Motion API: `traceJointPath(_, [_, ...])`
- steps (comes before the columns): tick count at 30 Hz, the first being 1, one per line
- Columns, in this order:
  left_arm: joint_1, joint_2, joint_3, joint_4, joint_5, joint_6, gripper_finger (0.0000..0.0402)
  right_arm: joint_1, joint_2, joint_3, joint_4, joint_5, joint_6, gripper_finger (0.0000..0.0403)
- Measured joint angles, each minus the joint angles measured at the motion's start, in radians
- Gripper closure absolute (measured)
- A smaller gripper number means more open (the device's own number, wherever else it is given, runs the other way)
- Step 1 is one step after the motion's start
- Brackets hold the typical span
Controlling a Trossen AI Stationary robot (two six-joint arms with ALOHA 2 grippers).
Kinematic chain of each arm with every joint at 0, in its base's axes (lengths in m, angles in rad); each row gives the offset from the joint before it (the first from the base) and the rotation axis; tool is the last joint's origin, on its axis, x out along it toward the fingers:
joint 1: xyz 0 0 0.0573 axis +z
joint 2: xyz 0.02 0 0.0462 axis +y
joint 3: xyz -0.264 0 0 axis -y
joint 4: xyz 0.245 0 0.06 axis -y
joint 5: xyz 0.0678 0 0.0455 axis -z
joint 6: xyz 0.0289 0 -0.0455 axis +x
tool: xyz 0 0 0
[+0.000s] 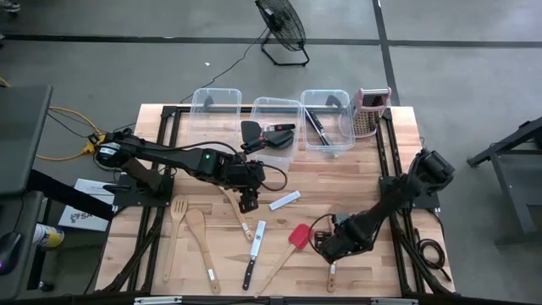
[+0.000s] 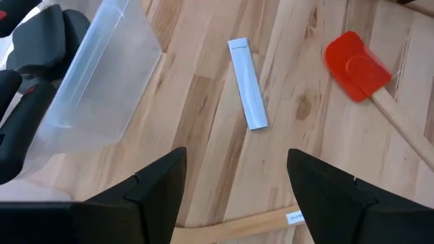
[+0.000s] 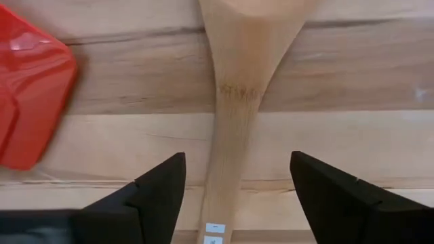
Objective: Pick & Place Kitchen Items
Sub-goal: Put the wooden serving spoon into the left bin
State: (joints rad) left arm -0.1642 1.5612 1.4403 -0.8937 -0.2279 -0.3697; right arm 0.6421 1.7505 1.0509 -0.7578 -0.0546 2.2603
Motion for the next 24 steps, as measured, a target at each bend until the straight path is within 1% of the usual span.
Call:
traceJointPath(9, [0.000, 0.000, 0.000, 0.000, 0.004, 0.003, 0.0149, 0.037, 0.056, 0.002, 0.097, 0.000, 0.074, 0.0165])
traceJointPath(16, [0.000, 0.000, 0.000, -0.001, 0.004, 0.025, 0.0149, 0.048, 0.083, 0.006, 0.098, -0.004, 0.094, 0.0183])
traceJointPath(20, [0.000, 0.000, 0.000, -0.003, 0.004, 0.026, 0.0149, 0.045, 0.084, 0.006, 0.078, -0.005, 0.095, 0.0201])
traceJointPath(24, [0.000, 0.000, 0.000, -0.006, 0.003, 0.033, 0.0149, 0.045, 0.088, 0.005, 0.061, -0.017, 0.095, 0.0228])
